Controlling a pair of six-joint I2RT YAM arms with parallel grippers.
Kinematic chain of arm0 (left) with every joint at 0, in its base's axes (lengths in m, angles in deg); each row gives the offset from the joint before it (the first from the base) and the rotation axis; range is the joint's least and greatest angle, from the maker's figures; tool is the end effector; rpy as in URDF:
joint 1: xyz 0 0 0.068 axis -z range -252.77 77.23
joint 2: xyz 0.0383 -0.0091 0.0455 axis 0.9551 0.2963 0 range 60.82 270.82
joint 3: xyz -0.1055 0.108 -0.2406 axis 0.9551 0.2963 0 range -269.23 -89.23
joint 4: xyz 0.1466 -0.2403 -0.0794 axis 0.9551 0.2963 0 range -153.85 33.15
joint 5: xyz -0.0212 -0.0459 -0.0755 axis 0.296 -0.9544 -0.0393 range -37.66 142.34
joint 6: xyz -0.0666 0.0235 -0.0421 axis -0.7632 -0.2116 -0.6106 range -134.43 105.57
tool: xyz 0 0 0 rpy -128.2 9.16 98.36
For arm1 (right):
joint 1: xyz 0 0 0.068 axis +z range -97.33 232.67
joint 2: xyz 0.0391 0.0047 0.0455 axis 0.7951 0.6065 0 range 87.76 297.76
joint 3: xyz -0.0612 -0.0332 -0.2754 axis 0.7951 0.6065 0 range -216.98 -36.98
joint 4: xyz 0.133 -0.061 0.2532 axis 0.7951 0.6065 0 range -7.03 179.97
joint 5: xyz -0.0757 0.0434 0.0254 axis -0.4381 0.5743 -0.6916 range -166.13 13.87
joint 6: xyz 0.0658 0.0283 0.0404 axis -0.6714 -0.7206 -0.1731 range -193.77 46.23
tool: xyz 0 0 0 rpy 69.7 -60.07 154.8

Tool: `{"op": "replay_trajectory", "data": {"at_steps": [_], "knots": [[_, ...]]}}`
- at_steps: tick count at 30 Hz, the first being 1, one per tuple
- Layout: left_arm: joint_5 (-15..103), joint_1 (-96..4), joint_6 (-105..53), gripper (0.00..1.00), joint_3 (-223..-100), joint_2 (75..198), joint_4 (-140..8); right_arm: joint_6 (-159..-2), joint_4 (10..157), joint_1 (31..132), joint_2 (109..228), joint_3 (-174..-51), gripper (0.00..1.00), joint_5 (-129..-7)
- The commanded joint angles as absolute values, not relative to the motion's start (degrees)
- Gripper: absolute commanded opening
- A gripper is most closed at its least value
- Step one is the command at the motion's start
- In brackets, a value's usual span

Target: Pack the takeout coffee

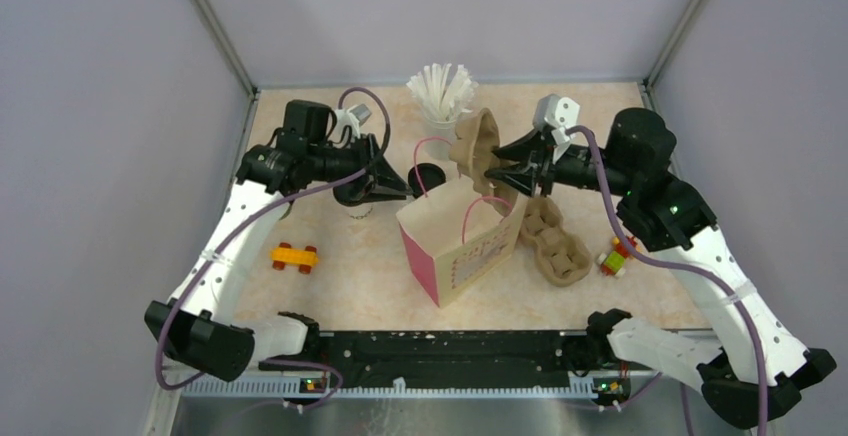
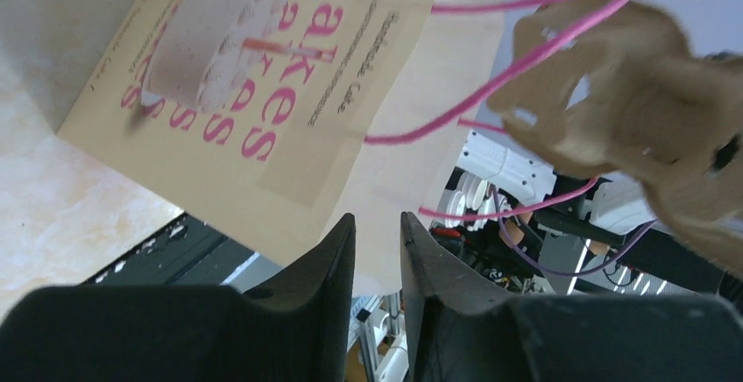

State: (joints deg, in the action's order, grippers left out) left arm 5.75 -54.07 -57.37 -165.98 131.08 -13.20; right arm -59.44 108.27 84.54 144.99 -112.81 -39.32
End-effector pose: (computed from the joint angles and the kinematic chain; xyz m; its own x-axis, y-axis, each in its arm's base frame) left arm 0.2530 -0.1404 0.3782 -0.9694 -0.1662 -0.1807 0.0733 0.5064 -0.8592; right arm 0.1856 0.1660 0.4754 0.1337 -0.1501 -0.9796 -0.9238 0.3390 -0.1780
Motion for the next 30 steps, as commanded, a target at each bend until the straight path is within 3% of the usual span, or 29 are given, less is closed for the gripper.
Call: {"op": "replay_trajectory", "data": {"at_steps": [1, 8, 12, 19, 26, 30], "knots": [[7.0, -54.0, -54.4, 0.31, -173.3, 134.9, -13.5, -61.0, 108.2, 86.6, 143.1, -111.9, 0.20, -36.9], [17.1, -54.0, -45.4, 0.49, -186.5, 138.9, 2.2, -60.1, 111.5, 88.6, 145.3, -113.5, 0.20, -34.1], [13.4, -54.0, -45.1, 0.51, -180.7, 134.9, 4.8, -59.0, 113.3, 91.1, 146.1, -113.6, 0.20, -33.9], [2.2, -53.0, -60.2, 0.54, -167.4, 126.8, -8.5, -55.4, 114.3, 92.0, 146.1, -112.4, 0.20, -35.3], [6.9, -48.2, -59.8, 0.57, -168.9, 130.7, -3.9, -54.1, 112.7, 92.0, 146.5, -111.9, 0.20, -36.7], [10.9, -47.5, -58.2, 0.49, -170.8, 133.7, -0.9, -54.3, 111.0, 92.0, 145.5, -110.7, 0.20, -36.9]]}}
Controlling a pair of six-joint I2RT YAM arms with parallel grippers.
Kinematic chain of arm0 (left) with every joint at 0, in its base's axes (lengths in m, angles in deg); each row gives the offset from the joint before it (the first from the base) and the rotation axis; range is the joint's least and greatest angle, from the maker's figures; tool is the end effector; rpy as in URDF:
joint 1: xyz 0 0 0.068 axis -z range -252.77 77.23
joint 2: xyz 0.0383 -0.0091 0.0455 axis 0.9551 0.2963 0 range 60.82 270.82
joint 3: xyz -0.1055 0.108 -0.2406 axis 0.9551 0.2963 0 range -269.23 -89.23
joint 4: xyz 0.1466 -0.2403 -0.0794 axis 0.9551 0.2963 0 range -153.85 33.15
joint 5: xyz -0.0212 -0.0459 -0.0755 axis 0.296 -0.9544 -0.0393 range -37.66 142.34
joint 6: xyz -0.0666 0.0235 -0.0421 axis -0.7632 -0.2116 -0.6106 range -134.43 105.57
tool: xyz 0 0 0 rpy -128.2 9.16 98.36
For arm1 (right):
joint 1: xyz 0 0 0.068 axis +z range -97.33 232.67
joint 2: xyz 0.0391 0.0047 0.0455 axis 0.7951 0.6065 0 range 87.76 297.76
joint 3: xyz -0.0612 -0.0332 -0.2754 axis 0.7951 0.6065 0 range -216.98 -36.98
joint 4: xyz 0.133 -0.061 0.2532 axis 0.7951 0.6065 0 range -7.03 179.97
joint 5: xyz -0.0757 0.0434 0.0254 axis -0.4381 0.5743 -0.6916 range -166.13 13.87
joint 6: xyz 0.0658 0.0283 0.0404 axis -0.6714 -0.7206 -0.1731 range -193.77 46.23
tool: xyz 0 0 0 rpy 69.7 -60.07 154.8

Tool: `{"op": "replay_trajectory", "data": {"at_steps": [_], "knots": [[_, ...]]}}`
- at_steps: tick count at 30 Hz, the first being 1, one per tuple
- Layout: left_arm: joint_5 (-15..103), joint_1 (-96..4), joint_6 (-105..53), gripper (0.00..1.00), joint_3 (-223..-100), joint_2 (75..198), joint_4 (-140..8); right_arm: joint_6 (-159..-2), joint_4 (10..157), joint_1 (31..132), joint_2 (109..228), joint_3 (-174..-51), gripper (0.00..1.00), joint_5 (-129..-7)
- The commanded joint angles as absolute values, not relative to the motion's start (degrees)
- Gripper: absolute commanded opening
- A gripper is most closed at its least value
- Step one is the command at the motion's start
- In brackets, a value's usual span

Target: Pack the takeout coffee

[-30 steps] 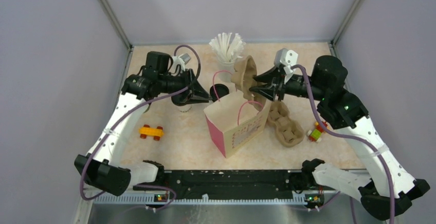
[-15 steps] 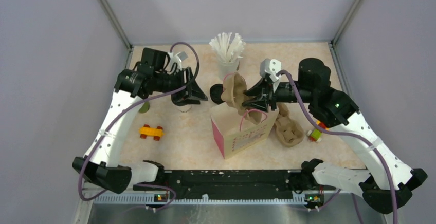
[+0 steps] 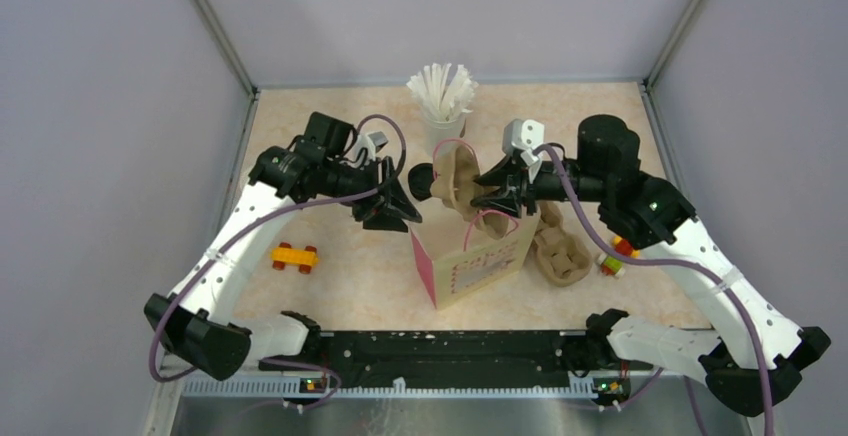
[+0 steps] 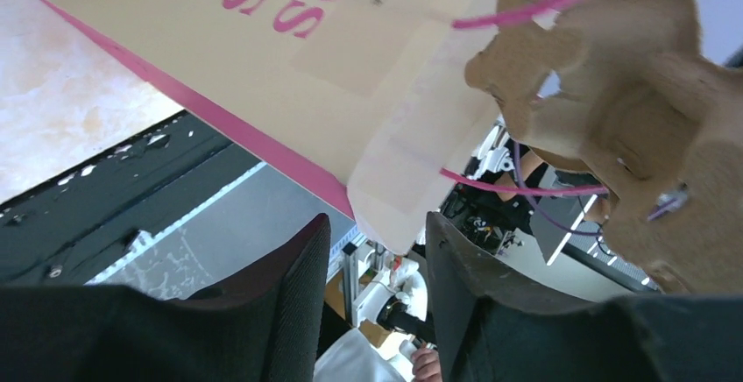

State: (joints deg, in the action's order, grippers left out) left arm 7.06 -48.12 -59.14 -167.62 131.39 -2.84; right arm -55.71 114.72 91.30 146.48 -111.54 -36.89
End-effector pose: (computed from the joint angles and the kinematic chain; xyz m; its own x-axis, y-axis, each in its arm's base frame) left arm 0.2243 -0.1587 0.3712 -0.9958 -0.0878 -0.0259 -0.0282 0.5632 -0.8258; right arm 0.1687 0.1928 0.4472 0.0936 -0.2324 -0.9681 -0.9779 0.1610 -0.1332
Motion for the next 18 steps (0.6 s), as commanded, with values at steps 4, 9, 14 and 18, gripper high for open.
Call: {"op": "replay_trajectory", "data": {"at_steps": [4, 9, 14, 18], "knots": [[13.9, -47.1, -57.2, 0.39, -173.4, 136.1, 0.5, -53.5, 111.2, 92.0, 145.4, -110.6, 0.20, -37.0], [13.9, -46.9, -55.6, 0.19, -176.0, 138.7, 0.7, -51.9, 113.3, 92.0, 146.0, -111.3, 0.21, -36.5], [15.2, -47.0, -48.5, 0.00, -182.6, 142.7, 5.5, -47.4, 120.7, 94.0, 148.5, -114.1, 0.20, -38.6], [14.5, -47.3, -45.0, 0.00, -185.4, 144.7, 7.3, -43.7, 127.6, 98.8, 151.1, -117.9, 0.21, -43.9]]}}
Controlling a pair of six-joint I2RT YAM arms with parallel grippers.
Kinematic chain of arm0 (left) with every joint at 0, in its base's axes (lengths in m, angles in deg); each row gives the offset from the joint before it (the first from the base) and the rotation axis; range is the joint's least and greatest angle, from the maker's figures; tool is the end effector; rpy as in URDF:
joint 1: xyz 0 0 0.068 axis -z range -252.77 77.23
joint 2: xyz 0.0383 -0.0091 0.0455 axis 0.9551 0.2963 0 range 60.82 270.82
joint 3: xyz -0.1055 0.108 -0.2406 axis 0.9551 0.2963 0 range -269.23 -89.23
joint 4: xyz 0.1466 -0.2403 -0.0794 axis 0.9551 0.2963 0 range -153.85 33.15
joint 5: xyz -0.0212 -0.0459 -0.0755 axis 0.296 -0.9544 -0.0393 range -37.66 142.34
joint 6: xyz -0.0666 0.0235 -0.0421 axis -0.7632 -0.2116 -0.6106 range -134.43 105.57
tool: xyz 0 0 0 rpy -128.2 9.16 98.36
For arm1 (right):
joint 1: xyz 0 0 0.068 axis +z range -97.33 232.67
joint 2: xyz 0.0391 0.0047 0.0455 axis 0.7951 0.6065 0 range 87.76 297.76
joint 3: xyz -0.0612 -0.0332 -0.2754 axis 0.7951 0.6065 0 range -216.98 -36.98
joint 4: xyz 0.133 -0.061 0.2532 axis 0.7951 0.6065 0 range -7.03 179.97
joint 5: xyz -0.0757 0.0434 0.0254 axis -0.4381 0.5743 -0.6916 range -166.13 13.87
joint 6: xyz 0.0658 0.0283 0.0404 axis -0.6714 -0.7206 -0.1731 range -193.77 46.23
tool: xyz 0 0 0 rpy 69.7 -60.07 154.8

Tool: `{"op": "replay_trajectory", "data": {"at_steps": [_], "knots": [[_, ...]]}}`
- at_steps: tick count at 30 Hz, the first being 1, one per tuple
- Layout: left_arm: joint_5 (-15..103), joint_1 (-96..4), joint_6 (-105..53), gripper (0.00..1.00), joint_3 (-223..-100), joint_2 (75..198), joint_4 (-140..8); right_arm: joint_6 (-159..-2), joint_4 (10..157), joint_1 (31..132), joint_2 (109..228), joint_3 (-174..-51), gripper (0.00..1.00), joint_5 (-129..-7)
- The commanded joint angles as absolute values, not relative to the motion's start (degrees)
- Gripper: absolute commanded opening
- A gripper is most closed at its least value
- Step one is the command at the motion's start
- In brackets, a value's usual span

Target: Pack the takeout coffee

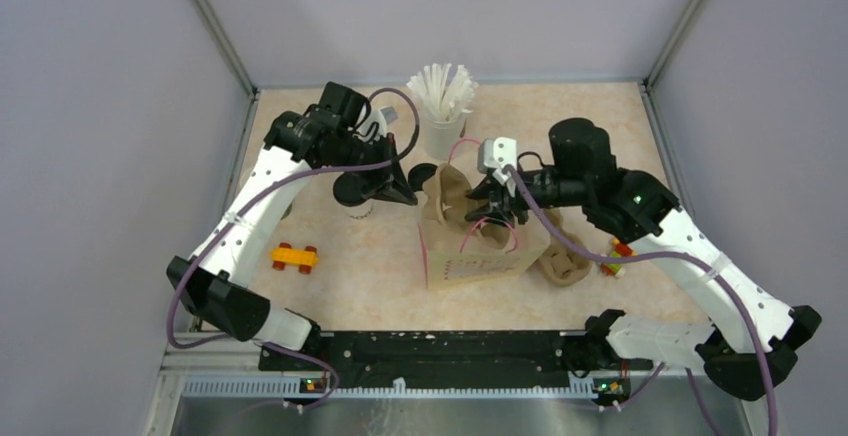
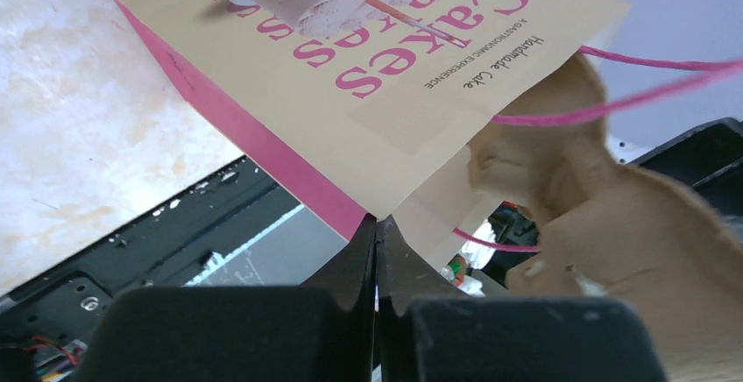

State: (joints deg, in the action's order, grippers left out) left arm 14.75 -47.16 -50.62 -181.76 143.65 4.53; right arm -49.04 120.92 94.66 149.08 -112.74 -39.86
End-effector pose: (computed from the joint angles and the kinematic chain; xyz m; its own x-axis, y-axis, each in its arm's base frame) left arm 0.2674 -0.1764 0.3813 -0.9928 -0.0431 -0.1121 0.0525 0.6841 -0.7275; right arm 0.1667 0.2071 0.4302 0.1250 -0.3412 -0.9317 -0.9802 0.1029 -0.1692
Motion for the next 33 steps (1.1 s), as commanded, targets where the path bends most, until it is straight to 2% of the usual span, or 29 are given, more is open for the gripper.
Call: {"op": "replay_trajectory", "data": {"at_steps": [1, 15, 33], "knots": [[14.0, -47.6, -44.4, 0.00, -185.6, 145.1, 7.5, -43.2, 128.6, 99.7, 151.8, -118.9, 0.21, -45.0], [10.0, -49.6, -40.4, 0.00, -187.8, 147.3, 10.4, -42.6, 135.2, 104.8, 158.4, -127.2, 0.20, -55.9], [6.0, -49.6, -42.7, 0.00, -189.1, 149.1, 7.3, -37.2, 142.5, 105.9, 163.5, -127.4, 0.20, -62.5]]}}
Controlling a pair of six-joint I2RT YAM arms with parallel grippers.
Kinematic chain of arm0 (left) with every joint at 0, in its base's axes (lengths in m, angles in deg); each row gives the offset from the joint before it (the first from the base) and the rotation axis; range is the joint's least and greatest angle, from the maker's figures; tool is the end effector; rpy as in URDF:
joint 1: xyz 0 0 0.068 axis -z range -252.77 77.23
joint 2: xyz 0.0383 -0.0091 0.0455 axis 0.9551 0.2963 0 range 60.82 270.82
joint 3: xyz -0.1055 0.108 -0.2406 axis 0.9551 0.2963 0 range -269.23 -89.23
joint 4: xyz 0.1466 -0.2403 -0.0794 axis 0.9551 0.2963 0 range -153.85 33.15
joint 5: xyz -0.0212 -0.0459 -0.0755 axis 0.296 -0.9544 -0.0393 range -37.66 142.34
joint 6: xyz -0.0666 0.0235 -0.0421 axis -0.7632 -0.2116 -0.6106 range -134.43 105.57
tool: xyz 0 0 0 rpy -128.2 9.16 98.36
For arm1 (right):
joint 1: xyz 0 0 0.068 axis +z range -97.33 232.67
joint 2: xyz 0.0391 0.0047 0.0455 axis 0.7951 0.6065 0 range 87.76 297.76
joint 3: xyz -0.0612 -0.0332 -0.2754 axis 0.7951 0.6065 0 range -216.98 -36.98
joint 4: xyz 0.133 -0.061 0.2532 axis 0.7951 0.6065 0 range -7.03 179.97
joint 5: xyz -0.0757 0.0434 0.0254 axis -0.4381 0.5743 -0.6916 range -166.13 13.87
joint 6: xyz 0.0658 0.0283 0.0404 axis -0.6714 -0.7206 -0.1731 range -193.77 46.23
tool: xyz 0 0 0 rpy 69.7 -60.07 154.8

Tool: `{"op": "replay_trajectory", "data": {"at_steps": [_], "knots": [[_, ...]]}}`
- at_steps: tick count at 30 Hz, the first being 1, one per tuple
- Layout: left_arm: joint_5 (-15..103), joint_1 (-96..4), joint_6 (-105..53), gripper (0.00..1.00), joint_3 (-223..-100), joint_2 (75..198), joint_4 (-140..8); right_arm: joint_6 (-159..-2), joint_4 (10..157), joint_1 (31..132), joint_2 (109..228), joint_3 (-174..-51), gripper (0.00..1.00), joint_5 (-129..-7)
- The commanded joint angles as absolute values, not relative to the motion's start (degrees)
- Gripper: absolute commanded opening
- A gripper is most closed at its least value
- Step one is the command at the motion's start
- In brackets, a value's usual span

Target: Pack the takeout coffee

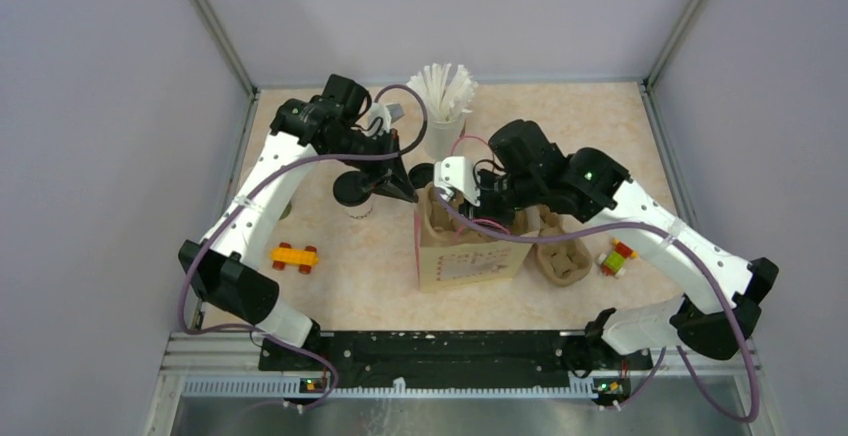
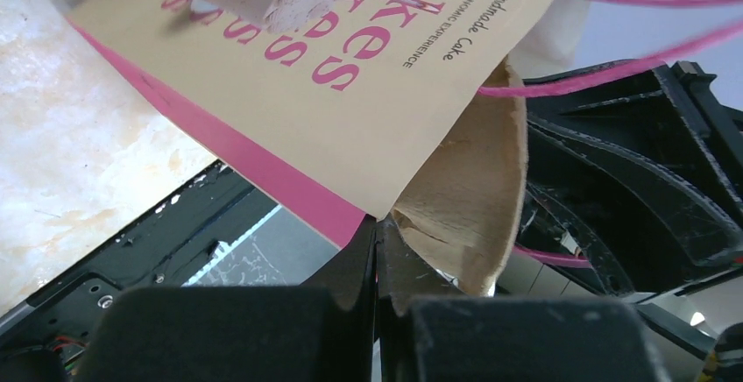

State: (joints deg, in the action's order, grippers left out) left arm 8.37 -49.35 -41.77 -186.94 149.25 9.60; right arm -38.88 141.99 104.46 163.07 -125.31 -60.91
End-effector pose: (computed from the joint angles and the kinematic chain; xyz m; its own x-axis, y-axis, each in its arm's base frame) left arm 0.2847 -0.1773 0.3801 -0.9925 0.0696 -0.1003 0.1215 0.6441 -0.7552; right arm 0.1748 0.2525 0.3983 0.1333 -0.7230 -0.6779 -0.9690 0.0487 -0.2424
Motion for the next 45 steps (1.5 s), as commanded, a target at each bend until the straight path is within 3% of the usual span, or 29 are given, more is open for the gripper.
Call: {"op": "replay_trajectory", "data": {"at_steps": [1, 31, 37, 45], "knots": [[5.9, -49.6, -43.0, 0.00, -189.0, 149.1, 7.2, -37.2, 142.5, 106.0, 163.7, -127.0, 0.20, -62.9], [6.9, -49.6, -43.4, 0.00, -187.8, 149.4, 8.3, -37.9, 149.0, 111.0, 170.5, -123.8, 0.21, -74.5], [6.9, -49.6, -42.8, 0.01, -187.6, 149.1, 9.0, -39.3, 146.8, 112.3, 171.2, -123.3, 0.42, -74.7], [7.1, -49.6, -41.9, 0.05, -187.1, 149.0, 9.4, -39.2, 145.4, 112.5, 170.2, -123.6, 0.48, -75.7]]}}
